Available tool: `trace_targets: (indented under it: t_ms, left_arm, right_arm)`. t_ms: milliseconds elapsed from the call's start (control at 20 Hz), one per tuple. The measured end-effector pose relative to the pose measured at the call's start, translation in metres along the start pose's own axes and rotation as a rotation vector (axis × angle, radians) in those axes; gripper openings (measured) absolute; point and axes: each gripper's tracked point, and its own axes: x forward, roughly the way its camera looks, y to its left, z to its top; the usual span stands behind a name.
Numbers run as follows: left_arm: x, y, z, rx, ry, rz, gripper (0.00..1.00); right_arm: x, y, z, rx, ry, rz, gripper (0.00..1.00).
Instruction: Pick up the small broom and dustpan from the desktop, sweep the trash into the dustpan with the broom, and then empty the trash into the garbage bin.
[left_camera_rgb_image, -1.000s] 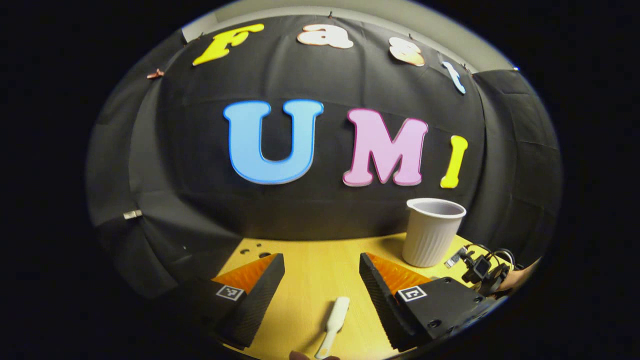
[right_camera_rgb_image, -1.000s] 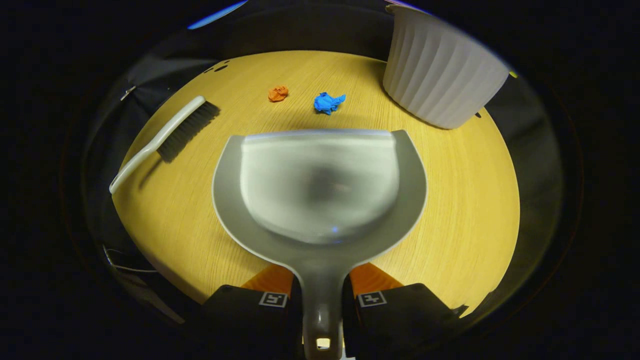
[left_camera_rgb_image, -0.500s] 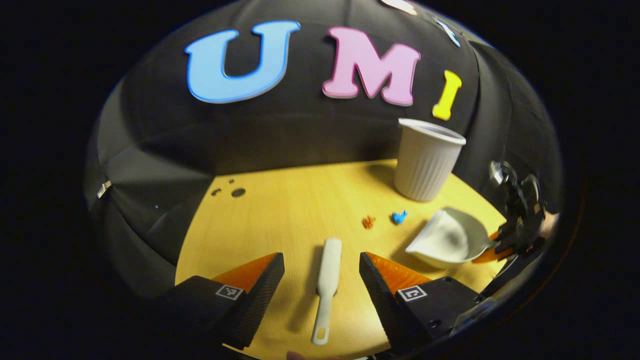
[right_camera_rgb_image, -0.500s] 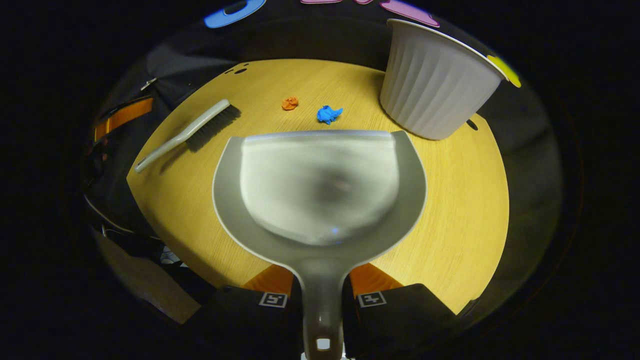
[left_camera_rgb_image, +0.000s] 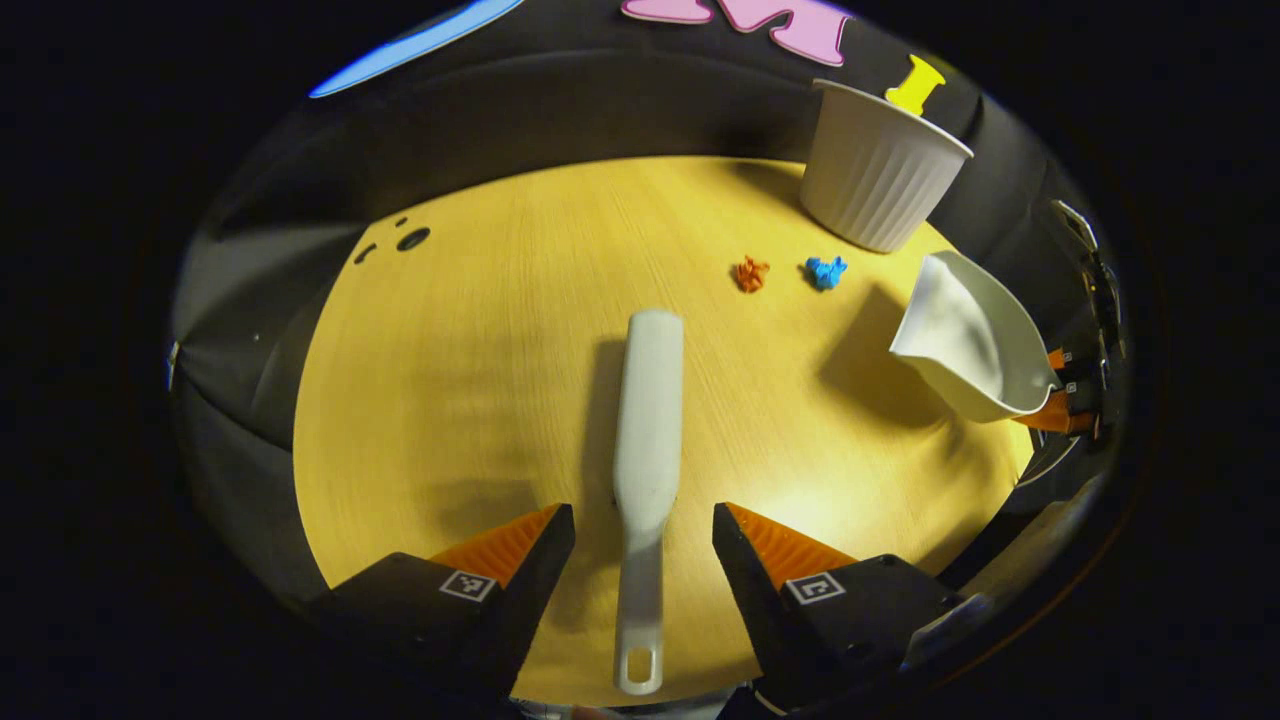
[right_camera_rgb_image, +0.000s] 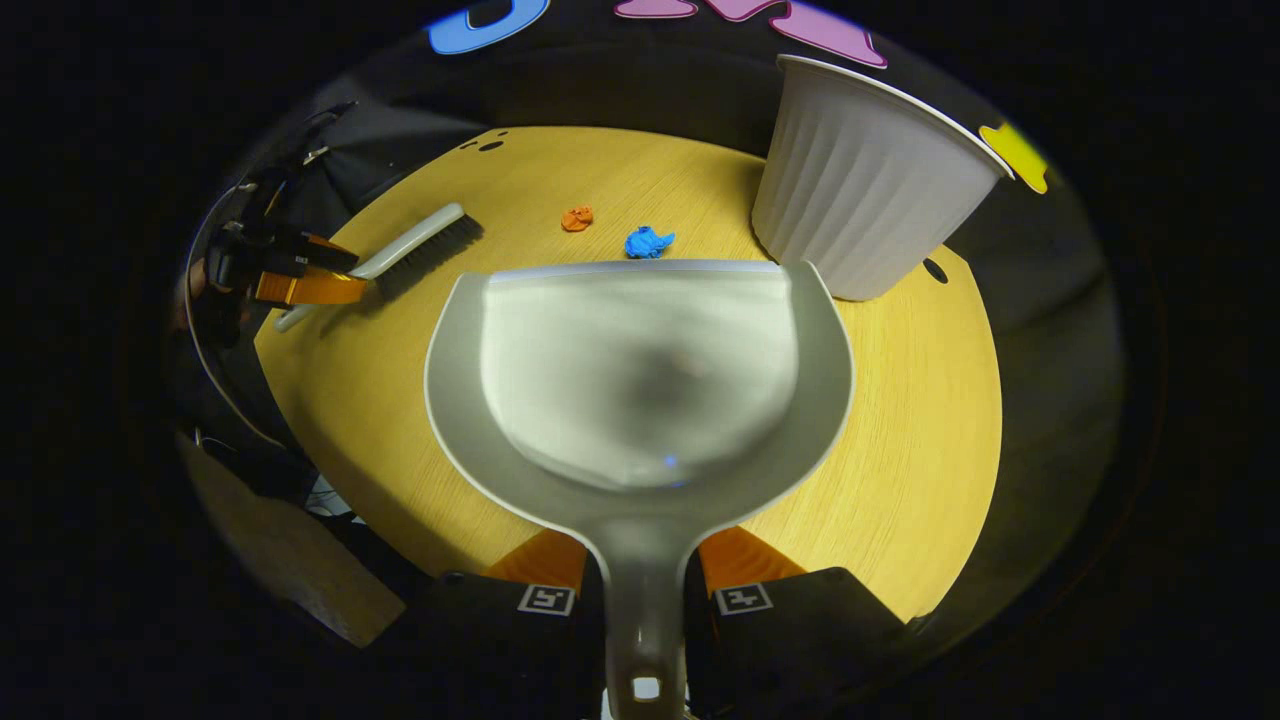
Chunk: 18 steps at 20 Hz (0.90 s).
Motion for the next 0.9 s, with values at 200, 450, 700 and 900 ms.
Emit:
trace_targets:
  t_ms: [200,450,700,900]
  left_arm:
    - [0.018,0.001,-0.006,0.016,0.059,0.01,0.84]
    - [0.034,0.002,-0.009,0.067,0.115,0.026,0.51]
    - [0.036,0.0,-0.01,0.077,0.139,0.017,0.31]
    - [0.038,0.002,-0.009,0.104,0.164,0.026,0.28]
  right_arm:
    - [0.002,0.0,0.002,0.013,-0.003,0.009,0.39]
    - [0.004,0.0,0.003,0.009,0.005,0.015,0.36]
    - [0.004,0.0,0.004,-0.001,0.017,0.018,0.36]
    - [0.005,0.0,0.002,-0.025,0.046,0.028,0.36]
